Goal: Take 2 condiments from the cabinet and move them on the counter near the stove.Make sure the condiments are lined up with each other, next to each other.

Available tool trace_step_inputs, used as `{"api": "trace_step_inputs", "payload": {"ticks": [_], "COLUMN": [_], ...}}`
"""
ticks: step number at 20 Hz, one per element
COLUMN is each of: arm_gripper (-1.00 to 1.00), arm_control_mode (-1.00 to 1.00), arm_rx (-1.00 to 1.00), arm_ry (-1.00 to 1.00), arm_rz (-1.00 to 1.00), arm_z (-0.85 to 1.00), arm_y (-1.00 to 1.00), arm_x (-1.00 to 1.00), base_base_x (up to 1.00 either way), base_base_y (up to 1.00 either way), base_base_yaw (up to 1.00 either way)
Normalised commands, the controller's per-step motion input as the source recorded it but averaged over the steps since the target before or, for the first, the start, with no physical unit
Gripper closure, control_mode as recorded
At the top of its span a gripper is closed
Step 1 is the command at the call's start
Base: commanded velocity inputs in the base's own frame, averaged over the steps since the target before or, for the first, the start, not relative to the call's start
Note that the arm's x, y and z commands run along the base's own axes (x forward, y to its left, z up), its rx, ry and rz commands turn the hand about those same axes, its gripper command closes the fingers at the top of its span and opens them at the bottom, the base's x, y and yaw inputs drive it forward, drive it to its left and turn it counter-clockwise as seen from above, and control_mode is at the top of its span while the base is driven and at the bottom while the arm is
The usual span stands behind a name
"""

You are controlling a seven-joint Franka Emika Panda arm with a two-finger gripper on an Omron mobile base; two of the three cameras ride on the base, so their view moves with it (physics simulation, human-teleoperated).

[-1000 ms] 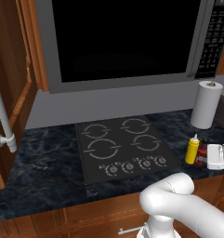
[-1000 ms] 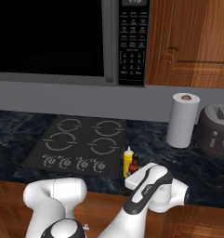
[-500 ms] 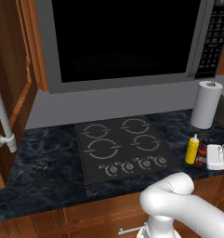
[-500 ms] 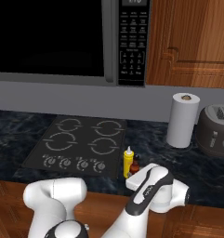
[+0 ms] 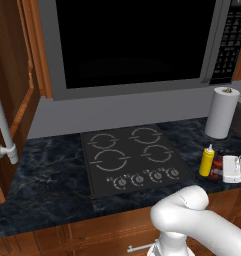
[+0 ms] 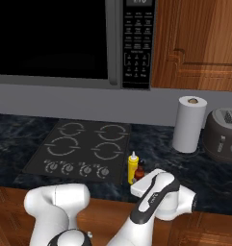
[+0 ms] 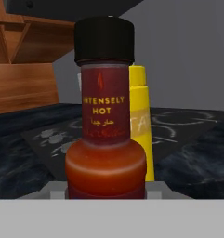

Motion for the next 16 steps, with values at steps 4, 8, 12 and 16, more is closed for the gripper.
{"api": "trace_step_inputs", "payload": {"ticks": [4,8,12,16], "arm_gripper": [1.0,1.0,1.0,1.0], "arm_control_mode": [-1.0,-1.0,-1.0,-1.0], "arm_rx": [0.0,0.0,0.0,0.0], "arm_ry": [0.0,0.0,0.0,0.0], "arm_rz": [0.0,0.0,0.0,0.0], "arm_z": [0.0,-0.04,-0.09,-0.11], "arm_y": [0.0,0.0,0.0,0.0], "arm_x": [0.0,0.0,0.0,0.0], "base_base_x": [0.0,0.0,0.0,0.0], "base_base_y": [0.0,0.0,0.0,0.0], "base_base_yaw": [0.0,0.0,0.0,0.0]}}
